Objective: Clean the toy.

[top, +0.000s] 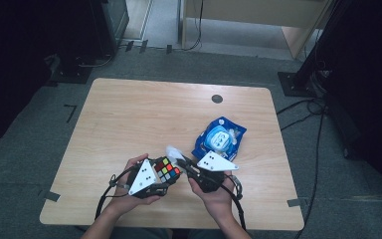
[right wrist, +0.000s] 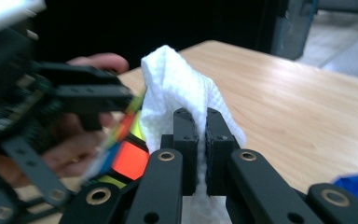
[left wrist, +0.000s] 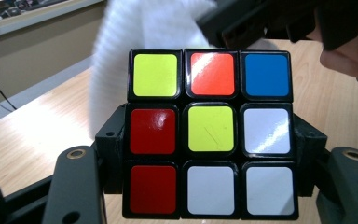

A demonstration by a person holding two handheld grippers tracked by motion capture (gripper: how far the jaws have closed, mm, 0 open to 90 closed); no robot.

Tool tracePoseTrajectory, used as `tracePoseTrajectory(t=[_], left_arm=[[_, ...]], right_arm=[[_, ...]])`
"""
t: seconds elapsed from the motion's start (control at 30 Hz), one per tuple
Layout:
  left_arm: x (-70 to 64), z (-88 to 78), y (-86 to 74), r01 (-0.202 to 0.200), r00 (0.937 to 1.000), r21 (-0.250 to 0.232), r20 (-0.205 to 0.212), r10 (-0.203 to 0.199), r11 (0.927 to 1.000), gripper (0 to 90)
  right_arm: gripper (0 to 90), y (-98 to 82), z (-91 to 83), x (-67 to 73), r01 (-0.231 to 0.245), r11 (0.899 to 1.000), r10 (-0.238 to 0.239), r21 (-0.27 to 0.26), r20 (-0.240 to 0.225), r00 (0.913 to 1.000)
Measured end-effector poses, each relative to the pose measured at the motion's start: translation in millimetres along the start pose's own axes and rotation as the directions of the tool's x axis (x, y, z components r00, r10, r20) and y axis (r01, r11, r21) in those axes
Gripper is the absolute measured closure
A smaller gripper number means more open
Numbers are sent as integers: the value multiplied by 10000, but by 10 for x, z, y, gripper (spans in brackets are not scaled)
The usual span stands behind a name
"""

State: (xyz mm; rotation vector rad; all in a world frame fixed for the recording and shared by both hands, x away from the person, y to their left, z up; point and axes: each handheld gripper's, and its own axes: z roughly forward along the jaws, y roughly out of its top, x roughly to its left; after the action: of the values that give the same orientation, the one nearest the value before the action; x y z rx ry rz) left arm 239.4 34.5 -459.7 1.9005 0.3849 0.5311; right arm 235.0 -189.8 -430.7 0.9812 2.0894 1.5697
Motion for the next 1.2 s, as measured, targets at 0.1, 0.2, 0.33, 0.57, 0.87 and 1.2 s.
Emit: tracePoseTrajectory(t=[0.1, 0.2, 0.33, 0.57, 0.87, 1.2], left_arm=[[51, -27, -6, 170, 9998, -68, -94, -170, 9998, 341], [92, -48, -15, 378, 9992, -142, -136, -380, 9992, 341], [99, -35, -30, 435, 9990, -26, -117, -435, 9990, 341], [30, 5, -19, 162, 9999, 96, -45, -161, 9998, 341], [76, -39, -4, 382, 9992, -149, -90, -383, 9992, 341], [252, -171, -12, 849, 9948, -491, -514, -874, 9952, 341]], right_arm=[[868, -31, 20, -48, -85, 9998, 83, 207, 119, 9999], [868, -24, 18, -38, -82, 9998, 82, 174, 14, 10000], [868, 6, 1, 26, 17, 10000, -18, -26, -347, 9994], [867, 60, -33, 125, 343, 9985, -375, -434, -747, 9965], [867, -141, 108, -156, -82, 9959, 47, 903, 391, 9992], [863, -341, 265, -307, -517, 9711, 281, 2329, 1034, 9942]])
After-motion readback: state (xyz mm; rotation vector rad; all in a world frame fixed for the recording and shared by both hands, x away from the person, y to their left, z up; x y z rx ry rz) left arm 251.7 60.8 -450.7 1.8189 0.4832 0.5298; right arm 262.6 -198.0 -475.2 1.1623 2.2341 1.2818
